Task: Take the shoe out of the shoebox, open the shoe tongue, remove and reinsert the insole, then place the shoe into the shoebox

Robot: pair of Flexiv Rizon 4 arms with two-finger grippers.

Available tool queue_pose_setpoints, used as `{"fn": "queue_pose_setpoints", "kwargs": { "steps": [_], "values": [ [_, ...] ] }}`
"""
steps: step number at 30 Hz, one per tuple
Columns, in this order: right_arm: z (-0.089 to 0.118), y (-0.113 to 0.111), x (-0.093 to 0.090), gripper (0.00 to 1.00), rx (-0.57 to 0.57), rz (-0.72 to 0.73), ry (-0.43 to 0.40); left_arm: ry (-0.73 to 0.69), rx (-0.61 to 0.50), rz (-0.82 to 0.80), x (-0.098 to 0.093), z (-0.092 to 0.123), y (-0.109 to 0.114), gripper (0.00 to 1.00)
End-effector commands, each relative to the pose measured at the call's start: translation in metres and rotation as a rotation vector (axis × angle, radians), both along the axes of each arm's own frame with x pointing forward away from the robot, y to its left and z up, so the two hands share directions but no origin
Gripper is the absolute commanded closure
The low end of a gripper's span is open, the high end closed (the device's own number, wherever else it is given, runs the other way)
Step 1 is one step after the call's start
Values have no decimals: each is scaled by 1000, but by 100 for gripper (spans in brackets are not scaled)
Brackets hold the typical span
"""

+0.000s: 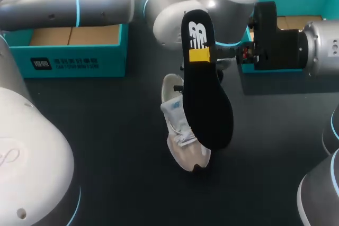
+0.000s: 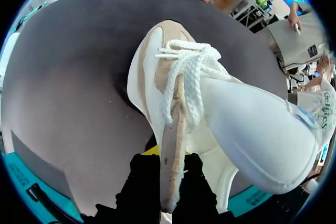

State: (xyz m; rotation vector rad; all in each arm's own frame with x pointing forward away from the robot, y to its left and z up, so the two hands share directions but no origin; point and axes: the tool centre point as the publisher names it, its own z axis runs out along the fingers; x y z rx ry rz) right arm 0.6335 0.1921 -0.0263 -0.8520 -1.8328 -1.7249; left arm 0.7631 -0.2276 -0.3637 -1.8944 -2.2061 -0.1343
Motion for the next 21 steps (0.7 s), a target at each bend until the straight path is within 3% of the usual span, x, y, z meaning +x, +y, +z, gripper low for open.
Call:
{"fn": "queue_pose_setpoints", "kwargs": {
  "steps": [1, 13, 15, 16, 17, 21],
  "values": [
    [0, 4, 1, 100, -3, -2, 2, -27, 22, -20, -7, -7, -2, 100],
    [0, 4, 1, 100, -3, -2, 2, 47, 106, -37, -12, -28, -4, 100],
    [0, 4, 1, 100, -3, -2, 2, 58, 110, -36, -12, -31, -5, 75],
    [0, 4, 1, 100, -3, -2, 2, 61, 112, -34, -12, -31, -5, 31],
    [0, 4, 1, 100, -3, -2, 2, 68, 110, -36, -12, -31, -6, 0],
    [0, 4, 1, 100, -3, -2, 2, 87, 85, -24, -9, -22, -5, 0]
  ]
}}
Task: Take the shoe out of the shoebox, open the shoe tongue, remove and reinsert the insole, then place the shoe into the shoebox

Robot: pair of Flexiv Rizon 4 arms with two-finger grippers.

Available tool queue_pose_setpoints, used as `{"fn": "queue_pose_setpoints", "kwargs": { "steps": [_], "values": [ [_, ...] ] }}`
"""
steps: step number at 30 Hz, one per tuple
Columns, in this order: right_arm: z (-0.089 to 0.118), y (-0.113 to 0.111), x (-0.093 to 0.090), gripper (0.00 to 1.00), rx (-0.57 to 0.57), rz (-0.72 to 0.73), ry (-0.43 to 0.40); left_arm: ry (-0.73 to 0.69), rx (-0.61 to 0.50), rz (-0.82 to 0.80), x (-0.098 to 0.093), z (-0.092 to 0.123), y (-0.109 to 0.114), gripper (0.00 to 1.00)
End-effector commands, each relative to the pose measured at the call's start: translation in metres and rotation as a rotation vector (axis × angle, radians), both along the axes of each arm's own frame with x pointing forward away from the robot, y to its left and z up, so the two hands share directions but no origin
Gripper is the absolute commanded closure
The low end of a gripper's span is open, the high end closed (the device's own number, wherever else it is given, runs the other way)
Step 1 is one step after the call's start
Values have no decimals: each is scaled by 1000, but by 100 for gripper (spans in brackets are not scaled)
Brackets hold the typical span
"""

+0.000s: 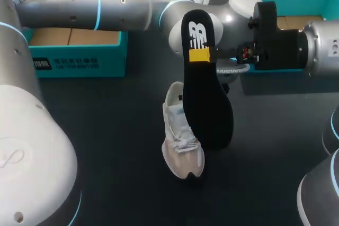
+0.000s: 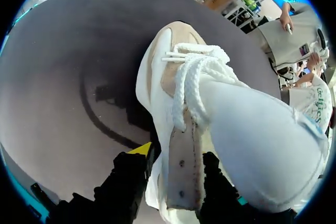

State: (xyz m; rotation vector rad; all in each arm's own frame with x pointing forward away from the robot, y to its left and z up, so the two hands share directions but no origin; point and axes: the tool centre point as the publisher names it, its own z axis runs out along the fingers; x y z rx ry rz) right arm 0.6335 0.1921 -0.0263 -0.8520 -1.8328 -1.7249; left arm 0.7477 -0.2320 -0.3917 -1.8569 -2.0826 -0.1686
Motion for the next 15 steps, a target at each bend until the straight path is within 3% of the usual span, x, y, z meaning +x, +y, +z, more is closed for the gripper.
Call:
{"fn": "queue_pose_setpoints", "kwargs": {
  "steps": [1, 15],
  "values": [
    [0, 4, 1, 100, -3, -2, 2, 23, -21, 22, 9, 11, -1, 0],
    [0, 4, 1, 100, -3, -2, 2, -25, -447, 157, 59, 136, -10, 0]
  ]
}}
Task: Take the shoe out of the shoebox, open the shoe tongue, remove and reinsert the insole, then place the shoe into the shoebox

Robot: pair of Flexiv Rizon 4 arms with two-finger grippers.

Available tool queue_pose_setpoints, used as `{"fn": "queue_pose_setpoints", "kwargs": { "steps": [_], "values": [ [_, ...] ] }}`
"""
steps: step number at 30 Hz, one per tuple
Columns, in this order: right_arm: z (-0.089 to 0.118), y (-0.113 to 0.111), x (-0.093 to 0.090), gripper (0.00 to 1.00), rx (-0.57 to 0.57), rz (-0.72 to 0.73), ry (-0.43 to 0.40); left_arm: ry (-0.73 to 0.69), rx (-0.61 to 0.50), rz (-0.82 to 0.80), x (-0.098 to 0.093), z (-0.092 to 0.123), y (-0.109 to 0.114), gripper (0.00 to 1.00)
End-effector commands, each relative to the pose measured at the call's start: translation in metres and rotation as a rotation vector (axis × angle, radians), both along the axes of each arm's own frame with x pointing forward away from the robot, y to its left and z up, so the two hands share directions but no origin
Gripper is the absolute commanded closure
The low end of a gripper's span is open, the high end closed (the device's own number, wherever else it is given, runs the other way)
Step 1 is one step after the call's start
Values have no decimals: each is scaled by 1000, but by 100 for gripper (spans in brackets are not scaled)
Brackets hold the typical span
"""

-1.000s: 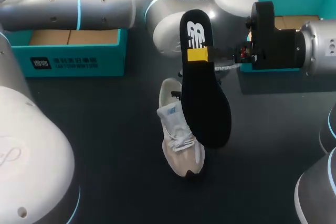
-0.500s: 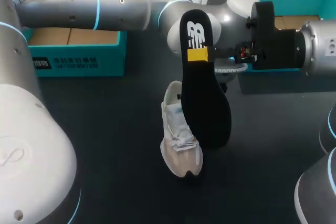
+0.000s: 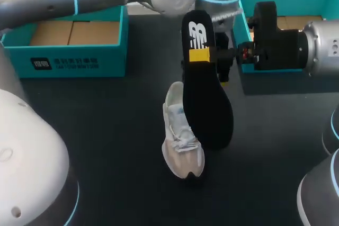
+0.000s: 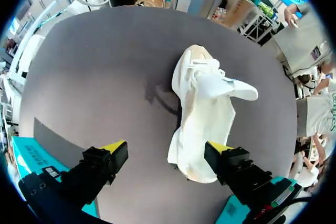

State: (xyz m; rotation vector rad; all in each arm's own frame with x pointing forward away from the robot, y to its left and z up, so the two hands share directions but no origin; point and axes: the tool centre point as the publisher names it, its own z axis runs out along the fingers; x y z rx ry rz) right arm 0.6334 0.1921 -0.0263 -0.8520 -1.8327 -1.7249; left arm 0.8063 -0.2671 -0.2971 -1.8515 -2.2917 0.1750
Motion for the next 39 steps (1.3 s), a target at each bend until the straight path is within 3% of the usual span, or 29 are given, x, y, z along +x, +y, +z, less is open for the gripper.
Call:
{"fn": "queue_pose_setpoints", "kwargs": {
  "steps": [1, 10, 13, 17, 24, 30, 35, 39],
  "values": [
    [0, 4, 1, 100, -3, -2, 2, -60, -197, 45, 3, 48, 25, 0],
    [0, 4, 1, 100, -3, -2, 2, -131, -426, 100, 11, 106, 35, 0],
    [3, -12, 6, 100, -12, -51, -19, -134, -492, 116, 8, 116, 41, 0],
    [1, -32, 19, 100, -14, -60, 45, -147, -585, 143, 6, 131, 56, 0],
    [-1, -60, 41, 100, 15, -72, 85, -199, -669, 159, 1, 147, 87, 0],
    [-16, -82, 67, 100, 150, -107, 239, -240, -782, 189, -9, 167, 112, 0],
    [-31, -92, 88, 100, 150, -114, 429, -261, -846, 187, -14, 175, 122, 0],
    [-46, -97, 99, 100, 170, -121, 507, -266, -917, 191, -17, 182, 132, 0]
  ]
}}
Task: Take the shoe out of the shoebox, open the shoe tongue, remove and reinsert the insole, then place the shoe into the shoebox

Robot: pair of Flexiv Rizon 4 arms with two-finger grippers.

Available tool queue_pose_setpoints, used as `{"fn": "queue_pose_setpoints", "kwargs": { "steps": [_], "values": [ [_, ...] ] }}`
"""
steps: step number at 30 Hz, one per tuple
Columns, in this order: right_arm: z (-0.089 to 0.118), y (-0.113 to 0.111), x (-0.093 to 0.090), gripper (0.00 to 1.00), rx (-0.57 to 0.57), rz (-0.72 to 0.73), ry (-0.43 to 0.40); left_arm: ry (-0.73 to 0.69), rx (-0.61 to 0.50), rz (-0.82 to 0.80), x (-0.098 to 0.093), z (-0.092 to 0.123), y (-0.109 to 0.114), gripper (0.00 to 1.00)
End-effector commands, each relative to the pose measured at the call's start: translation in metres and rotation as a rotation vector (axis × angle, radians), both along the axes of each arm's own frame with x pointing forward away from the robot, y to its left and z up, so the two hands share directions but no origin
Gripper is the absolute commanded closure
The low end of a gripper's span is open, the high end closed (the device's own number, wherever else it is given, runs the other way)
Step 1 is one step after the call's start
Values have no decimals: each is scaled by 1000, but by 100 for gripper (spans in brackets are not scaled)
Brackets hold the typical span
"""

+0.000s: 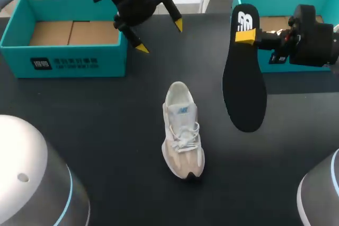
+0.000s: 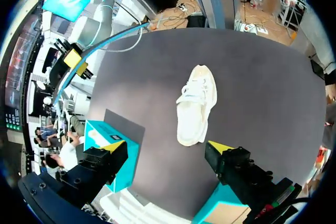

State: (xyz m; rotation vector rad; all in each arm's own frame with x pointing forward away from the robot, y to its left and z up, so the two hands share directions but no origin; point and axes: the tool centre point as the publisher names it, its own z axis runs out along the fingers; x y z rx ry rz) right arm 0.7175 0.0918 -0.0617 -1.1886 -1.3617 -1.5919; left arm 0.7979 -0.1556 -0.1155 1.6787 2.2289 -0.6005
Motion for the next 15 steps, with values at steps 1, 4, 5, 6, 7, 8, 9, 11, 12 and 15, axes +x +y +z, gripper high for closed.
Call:
{"fn": "queue_pose_setpoints", "kwargs": {
  "steps": [1, 4, 5, 6, 7, 8, 9, 11, 12, 15],
  "values": [
    [-15, 4, 18, 100, 15, 28, 108, -93, -410, 55, -9, 3, 23, 0],
    [-23, 6, 23, 100, 16, 30, 170, -78, -445, 33, -11, 7, 27, 0],
    [-23, 6, 23, 100, 16, 30, 170, -67, -442, 27, -11, 9, 27, 0],
    [-23, 6, 23, 100, 16, 30, 170, -61, -392, -3, -12, 10, 25, 0],
    [-23, 6, 23, 100, 16, 30, 170, -61, -392, -3, -12, 10, 25, 0],
    [-23, 6, 23, 100, 16, 30, 170, -61, -392, -3, -12, 10, 25, 0],
    [-23, 6, 23, 100, 16, 30, 170, -61, -392, -3, -12, 10, 25, 0],
    [-23, 6, 23, 100, 16, 30, 170, -61, -392, -3, -12, 10, 25, 0],
    [-23, 6, 23, 100, 16, 30, 170, -61, -392, -3, -12, 10, 25, 0],
    [-23, 6, 23, 100, 16, 30, 170, -61, -392, -3, -12, 10, 25, 0]
  ]
}}
